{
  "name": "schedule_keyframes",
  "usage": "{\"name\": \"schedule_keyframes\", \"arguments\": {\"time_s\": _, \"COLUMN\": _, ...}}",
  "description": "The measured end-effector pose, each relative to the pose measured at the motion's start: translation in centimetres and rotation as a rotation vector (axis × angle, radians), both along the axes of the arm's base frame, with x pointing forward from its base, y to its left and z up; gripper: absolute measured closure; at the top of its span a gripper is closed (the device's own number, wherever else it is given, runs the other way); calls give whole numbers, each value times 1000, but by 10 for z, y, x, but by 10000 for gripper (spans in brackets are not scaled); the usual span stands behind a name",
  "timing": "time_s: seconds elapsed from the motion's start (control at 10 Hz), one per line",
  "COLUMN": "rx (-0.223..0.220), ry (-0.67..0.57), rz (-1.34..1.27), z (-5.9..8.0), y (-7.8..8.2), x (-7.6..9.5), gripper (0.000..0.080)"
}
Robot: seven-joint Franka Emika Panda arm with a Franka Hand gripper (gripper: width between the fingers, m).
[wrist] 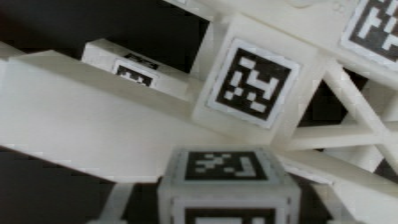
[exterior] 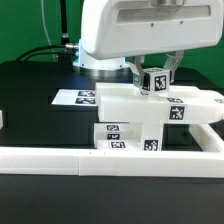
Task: Assemble chair
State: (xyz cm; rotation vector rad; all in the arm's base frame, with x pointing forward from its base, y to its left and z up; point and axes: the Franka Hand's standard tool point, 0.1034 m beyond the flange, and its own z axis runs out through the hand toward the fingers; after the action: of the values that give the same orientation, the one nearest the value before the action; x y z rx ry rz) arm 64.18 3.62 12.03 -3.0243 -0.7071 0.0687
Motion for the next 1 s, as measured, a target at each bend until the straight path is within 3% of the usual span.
{"name": "schedule_keyframes", "arguments": {"time_s": 1.0, "rx": -1, "ry": 29, "rz": 2, "z": -3, "y": -2, "x": 0, "gripper": 515}}
